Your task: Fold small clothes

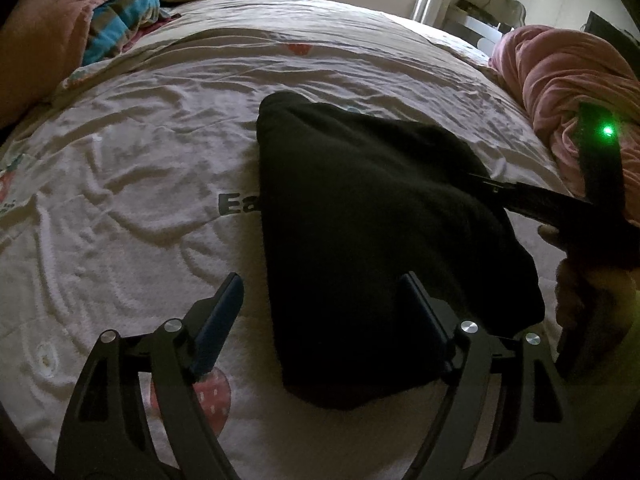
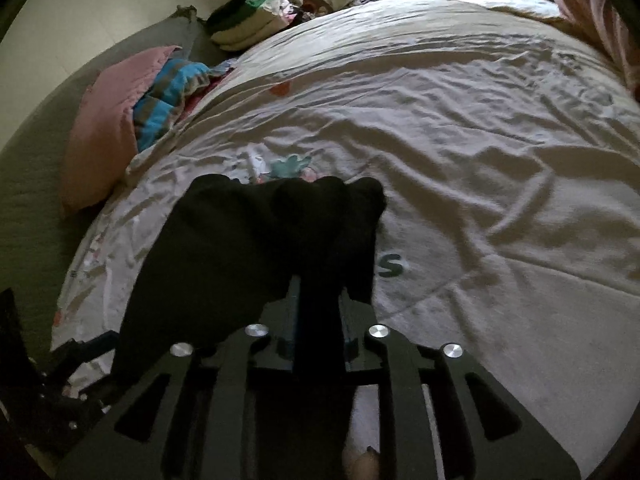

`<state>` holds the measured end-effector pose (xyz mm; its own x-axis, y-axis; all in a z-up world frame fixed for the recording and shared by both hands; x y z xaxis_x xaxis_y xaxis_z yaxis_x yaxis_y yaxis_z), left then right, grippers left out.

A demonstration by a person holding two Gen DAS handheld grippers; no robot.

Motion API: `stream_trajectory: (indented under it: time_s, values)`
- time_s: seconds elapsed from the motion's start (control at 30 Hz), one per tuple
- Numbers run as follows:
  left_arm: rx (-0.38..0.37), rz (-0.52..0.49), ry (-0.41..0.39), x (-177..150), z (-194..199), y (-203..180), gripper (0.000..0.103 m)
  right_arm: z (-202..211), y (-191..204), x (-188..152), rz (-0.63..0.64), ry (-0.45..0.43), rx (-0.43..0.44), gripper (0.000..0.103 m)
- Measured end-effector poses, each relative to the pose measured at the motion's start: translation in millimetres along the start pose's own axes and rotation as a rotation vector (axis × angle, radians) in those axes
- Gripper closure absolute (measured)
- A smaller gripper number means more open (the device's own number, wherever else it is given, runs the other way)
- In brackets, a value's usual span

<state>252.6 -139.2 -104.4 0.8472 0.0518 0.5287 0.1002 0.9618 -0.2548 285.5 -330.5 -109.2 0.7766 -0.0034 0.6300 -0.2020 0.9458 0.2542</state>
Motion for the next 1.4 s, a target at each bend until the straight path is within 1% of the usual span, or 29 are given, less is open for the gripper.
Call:
stream_trajectory:
  time_s: [0.1,0.17,0.23,0.27,0.37,0.5,0.57,0.63,0.7,0.73,0.83,0.9,0.93,0.97,1.0,1.03,1.07,1.1,1.17,1.2,1.3,1.4]
  values:
    - [0.0,0.0,-0.003,0,1,1,0.031,18,0,-3,-0.004,-0.023,-0.03,0.081]
    - [0.001,0.0,-0.002,-1,1,1,0.031,30,0,-5,-0.019,-0.039,-0.033,0.072]
    - [0.002,-0.002,-0.005,-1,1,1,0.031,47,7,-7,-0.017,-0.075,-0.017,0.061]
    - [0.001,-0.002,-0.005,-1,2,2,0.031,53,10,-9,-0.012,-0.083,-0.009,0.058]
    - [-0.001,0.0,-0.008,-2,4,3,0.031,68,23,-18,0.014,-0.095,0.015,0.057]
    - [-0.001,0.003,-0.01,-3,7,5,0.031,73,39,-38,0.039,-0.061,0.065,0.057]
    - [-0.003,0.006,-0.01,-5,9,6,0.031,70,44,-47,0.049,-0.038,0.071,0.057]
    - [-0.003,0.009,-0.011,-7,10,6,0.031,66,43,-56,0.059,-0.012,0.034,0.057]
    - [-0.005,0.008,-0.012,-9,13,7,0.03,61,36,-66,0.057,0.024,-0.024,0.057]
    - [-0.003,0.005,-0.012,-11,15,7,0.03,60,32,-69,0.045,0.032,-0.036,0.057]
    - [0.002,-0.001,-0.019,-15,21,8,0.03,68,27,-75,0.036,0.021,-0.067,0.057]
    - [0.0,0.001,-0.025,-18,26,9,0.026,79,28,-77,0.053,-0.005,-0.096,0.056]
    - [-0.002,0.001,-0.03,-20,29,9,0.021,85,29,-78,0.06,-0.02,-0.108,0.049]
    - [-0.003,-0.001,-0.039,-22,34,9,0.019,89,29,-78,0.064,-0.035,-0.113,0.044]
    - [-0.004,-0.004,-0.044,-24,37,8,0.018,100,34,-79,0.075,-0.067,-0.12,0.033]
    - [-0.005,-0.007,-0.054,-27,42,8,0.015,107,36,-79,0.083,-0.087,-0.132,0.026]
    - [-0.004,-0.008,-0.059,-28,46,9,0.01,115,39,-79,0.095,-0.111,-0.15,0.022]
    - [-0.005,-0.011,-0.066,-31,50,9,0.01,120,42,-80,0.105,-0.124,-0.16,0.016]
    - [-0.003,-0.017,-0.081,-37,59,11,0.01,130,51,-84,0.13,-0.153,-0.177,0.012]
    - [-0.002,-0.019,-0.086,-39,63,12,0.01,135,57,-89,0.15,-0.163,-0.191,0.008]
    - [0.008,-0.021,-0.103,-49,74,17,0.01,144,69,-99,0.179,-0.187,-0.22,0.006]
    - [0.011,-0.021,-0.118,-59,83,21,0.01,147,82,-111,0.197,-0.198,-0.219,0.005]
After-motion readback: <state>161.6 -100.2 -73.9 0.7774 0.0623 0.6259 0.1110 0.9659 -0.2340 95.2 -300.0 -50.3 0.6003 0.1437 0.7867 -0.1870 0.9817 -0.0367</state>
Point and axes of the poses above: each gripper's, at about its wrist camera, not at the fingertips, and z roughly against the way its jaws point, y to its left, x to its top, the point moved 8 cm from there along -z, roughly the way its jaws point, and after that the axes turned 11 degrees about z, right-handed, at the moved point
